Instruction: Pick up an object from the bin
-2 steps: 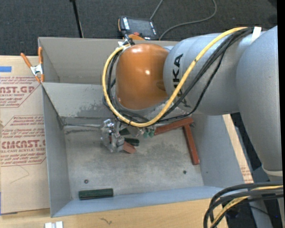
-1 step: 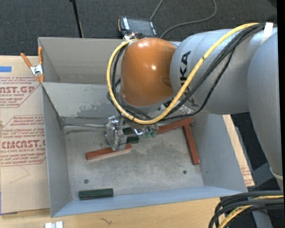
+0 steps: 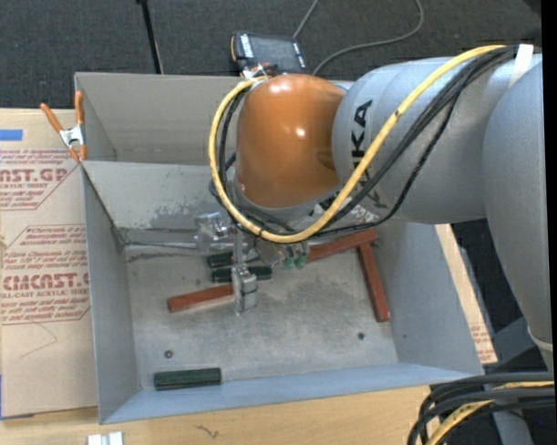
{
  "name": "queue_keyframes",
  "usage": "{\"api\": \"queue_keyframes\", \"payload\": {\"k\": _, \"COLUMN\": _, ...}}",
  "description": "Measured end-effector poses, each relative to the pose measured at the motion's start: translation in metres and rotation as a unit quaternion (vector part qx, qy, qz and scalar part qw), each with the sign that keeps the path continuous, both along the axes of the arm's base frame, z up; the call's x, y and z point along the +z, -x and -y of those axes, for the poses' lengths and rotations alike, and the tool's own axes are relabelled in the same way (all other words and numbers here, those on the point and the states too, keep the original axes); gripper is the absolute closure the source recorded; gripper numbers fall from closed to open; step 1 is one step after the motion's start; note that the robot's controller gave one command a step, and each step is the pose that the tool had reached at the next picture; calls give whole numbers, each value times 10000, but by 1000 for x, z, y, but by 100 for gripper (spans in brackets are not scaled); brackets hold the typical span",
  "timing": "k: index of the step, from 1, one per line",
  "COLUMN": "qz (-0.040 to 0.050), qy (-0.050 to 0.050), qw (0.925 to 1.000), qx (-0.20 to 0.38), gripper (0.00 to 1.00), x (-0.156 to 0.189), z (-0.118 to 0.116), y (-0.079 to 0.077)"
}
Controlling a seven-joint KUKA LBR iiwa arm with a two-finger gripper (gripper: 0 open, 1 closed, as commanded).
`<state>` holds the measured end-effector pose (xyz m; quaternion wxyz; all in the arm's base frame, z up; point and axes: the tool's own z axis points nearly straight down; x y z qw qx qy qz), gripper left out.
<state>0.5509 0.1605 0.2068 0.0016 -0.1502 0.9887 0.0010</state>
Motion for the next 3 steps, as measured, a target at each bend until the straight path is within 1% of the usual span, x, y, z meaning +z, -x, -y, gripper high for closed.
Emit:
{"api": "queue_keyframes", "payload": {"k": 1, "qz": -38, "qy": 12, "qw": 9950, "qx": -999, "gripper": 0, "x": -141, "z": 13, "y": -17}}
{"api": "queue_keyframes", "payload": {"k": 2, "qz": -16, "qy": 4, "qw": 9950, "qx": -994, "gripper": 100, "x": -137, "z": 12, "y": -19}}
{"api": "queue_keyframes", "payload": {"k": 3, "qz": 27, "qy": -11, "qw": 9958, "qx": -919, "gripper": 100, "x": -3, "z": 0, "y": 1}}
